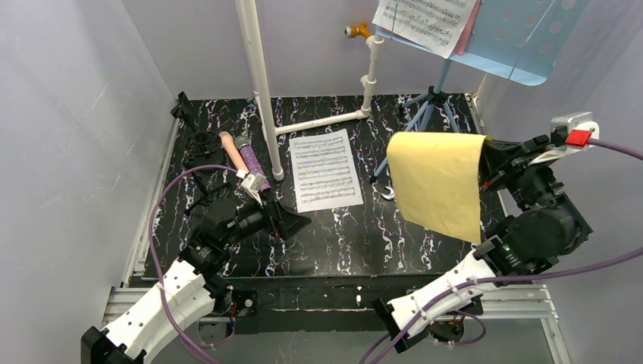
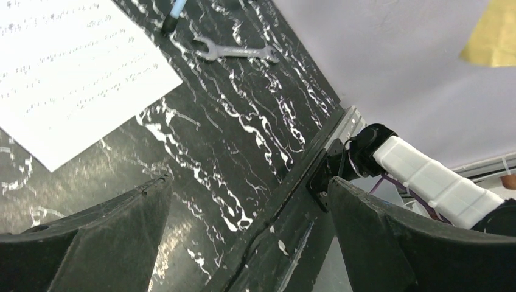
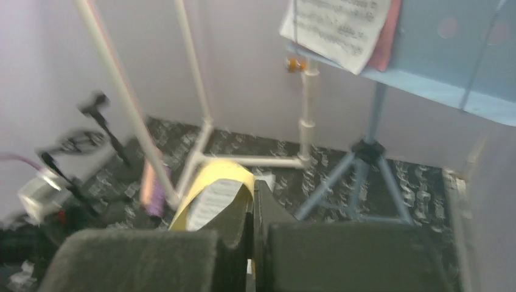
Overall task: Pack up the instrument practice props
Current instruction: Place the sheet music at the center of the board, then pick up the sheet music from the music stand.
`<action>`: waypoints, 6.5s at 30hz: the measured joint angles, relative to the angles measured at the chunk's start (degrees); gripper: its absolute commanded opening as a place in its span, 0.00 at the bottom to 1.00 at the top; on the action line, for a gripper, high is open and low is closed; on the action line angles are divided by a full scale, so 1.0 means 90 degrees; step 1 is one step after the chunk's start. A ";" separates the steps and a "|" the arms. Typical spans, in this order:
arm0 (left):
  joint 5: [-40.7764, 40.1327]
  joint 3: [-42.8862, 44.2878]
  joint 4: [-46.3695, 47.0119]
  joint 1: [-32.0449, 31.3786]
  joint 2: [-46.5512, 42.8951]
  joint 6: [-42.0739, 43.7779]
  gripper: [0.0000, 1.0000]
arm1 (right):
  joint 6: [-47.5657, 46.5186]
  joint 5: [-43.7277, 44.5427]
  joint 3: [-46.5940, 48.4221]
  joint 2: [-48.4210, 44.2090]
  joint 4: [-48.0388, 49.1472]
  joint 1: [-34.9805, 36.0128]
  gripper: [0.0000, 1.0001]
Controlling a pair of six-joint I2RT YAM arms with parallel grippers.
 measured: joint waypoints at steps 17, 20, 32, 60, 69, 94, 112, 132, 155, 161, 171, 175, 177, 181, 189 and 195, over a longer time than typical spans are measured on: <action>0.0092 -0.0121 0.1260 -0.0476 0.0454 0.0605 0.98 | -0.8077 -0.1027 0.5430 0.2868 -1.0622 -0.1489 0.01; 0.0044 -0.0131 0.1479 -0.0644 0.0644 0.0792 0.98 | -0.8257 -0.0981 0.5610 0.3551 -1.0911 -0.1156 0.01; -0.1195 0.0787 0.2861 -0.2351 0.2157 0.5071 0.98 | -0.7529 -0.0971 0.5056 0.2890 -0.9403 -0.0083 0.01; -0.1501 0.4437 0.6555 -0.3281 0.6608 0.8184 0.96 | -0.6215 -0.1003 0.4330 0.2628 -0.8089 0.0464 0.01; -0.1683 0.4673 0.6926 -0.3497 0.6647 0.8126 0.96 | -0.6035 -0.1005 0.4090 0.2603 -0.7934 0.0590 0.01; -0.1724 0.4646 0.6895 -0.3898 0.5814 0.6302 0.00 | -0.5491 -0.1003 0.2815 0.2123 -0.6892 0.0622 0.11; -0.2902 0.4690 0.1579 -0.1894 0.3917 0.1433 0.00 | -0.5625 -0.1052 0.1455 0.1797 -0.6011 0.0702 0.98; -0.2810 0.5690 -0.2460 -0.0976 0.6234 0.2169 0.00 | -0.5382 -0.0962 -0.1149 0.1022 -0.5326 0.2419 0.98; -0.5010 0.8592 -0.4039 -0.0155 0.9537 0.2412 0.43 | -0.5056 -0.0937 -0.2147 0.0729 -0.4435 0.2446 0.98; -0.5013 0.8811 -0.4396 -0.0158 0.9491 0.2329 0.64 | -0.5047 -0.0940 -0.2232 0.0668 -0.4393 0.2446 0.99; -0.3915 0.7912 -0.4675 -0.0189 0.8012 0.2191 0.90 | -0.5061 -0.0755 -0.2203 0.0855 -0.4369 0.2484 0.99; -0.2934 0.7473 -0.4541 -0.0197 0.7215 0.2161 0.98 | -0.5275 -0.0389 -0.1931 0.1280 -0.4906 0.2902 0.99; -0.2395 0.7249 -0.4427 -0.0197 0.6912 0.2132 0.98 | -0.5350 -0.0163 -0.1843 0.1489 -0.5068 0.3293 0.98; -0.1409 0.6700 -0.4129 -0.0199 0.6363 0.2062 0.98 | -0.5593 0.0534 -0.1768 0.1741 -0.5510 0.4588 0.98; 0.0041 0.5134 -0.3065 -0.0197 0.4896 0.1525 0.98 | -0.8170 0.1396 -0.0002 0.2120 -0.8026 0.5537 0.98; 0.0590 0.3925 -0.1933 -0.0192 0.4051 0.0695 0.98 | -0.8978 0.1792 0.1630 0.2353 -0.8432 0.5542 0.98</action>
